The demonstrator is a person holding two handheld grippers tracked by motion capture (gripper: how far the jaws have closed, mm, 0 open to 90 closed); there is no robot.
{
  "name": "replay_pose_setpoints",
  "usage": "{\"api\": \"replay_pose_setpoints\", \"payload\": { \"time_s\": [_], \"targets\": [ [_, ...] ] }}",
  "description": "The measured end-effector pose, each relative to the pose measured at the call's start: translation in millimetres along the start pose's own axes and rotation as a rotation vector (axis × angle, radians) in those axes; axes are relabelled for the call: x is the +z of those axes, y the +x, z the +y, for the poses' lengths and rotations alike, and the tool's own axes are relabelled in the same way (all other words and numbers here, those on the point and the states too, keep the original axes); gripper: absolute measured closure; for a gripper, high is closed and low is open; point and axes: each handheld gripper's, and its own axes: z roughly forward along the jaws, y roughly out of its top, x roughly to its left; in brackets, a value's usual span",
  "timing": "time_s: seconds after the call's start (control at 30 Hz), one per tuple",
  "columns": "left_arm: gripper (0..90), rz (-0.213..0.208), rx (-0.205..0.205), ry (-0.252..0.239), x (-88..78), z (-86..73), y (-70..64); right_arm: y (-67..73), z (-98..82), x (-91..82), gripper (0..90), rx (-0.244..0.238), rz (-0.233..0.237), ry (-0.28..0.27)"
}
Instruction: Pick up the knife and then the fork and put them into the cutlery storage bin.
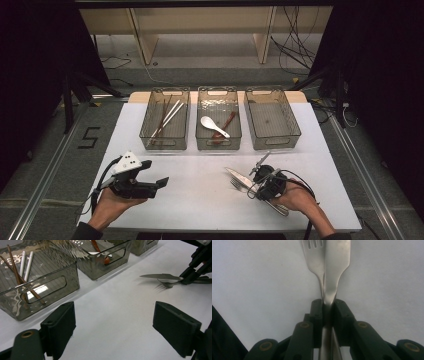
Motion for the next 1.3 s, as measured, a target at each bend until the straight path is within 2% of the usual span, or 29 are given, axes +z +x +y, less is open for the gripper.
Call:
{"api": "replay_pose_setpoints", "payload": {
  "time_s": [0.33,0.5,0.8,1.0,1.3],
  "targets": [
    [17.7,0.000,-0.001,-0.001,-0.1,0.1,0.0,-3.7,-1.1,-1.9,80.6,0.022,0.025,-0.014],
    [17.7,0.000,-0.001,0.000,-0.2,0.0,0.3,-6.9,-2.4,-7.9,80.7,0.032,0.017,-0.039],
    [17.7,0.002,0.000,-0.001,-0.7,0.1,0.7,-10.9,-3.6,-23.9,80.7,0.049,0.007,-0.100],
    [17.7,0.006,-0.004,-0.007,-0.7,0.0,0.6,-18.4,-5.4,-38.8,80.7,0.070,-0.001,-0.144],
    [17.7,0.011,-0.013,-0.010,-0.7,-0.3,1.1,-28.0,-6.2,-53.7,80.8,0.094,-0.011,-0.176]
  ]
}}
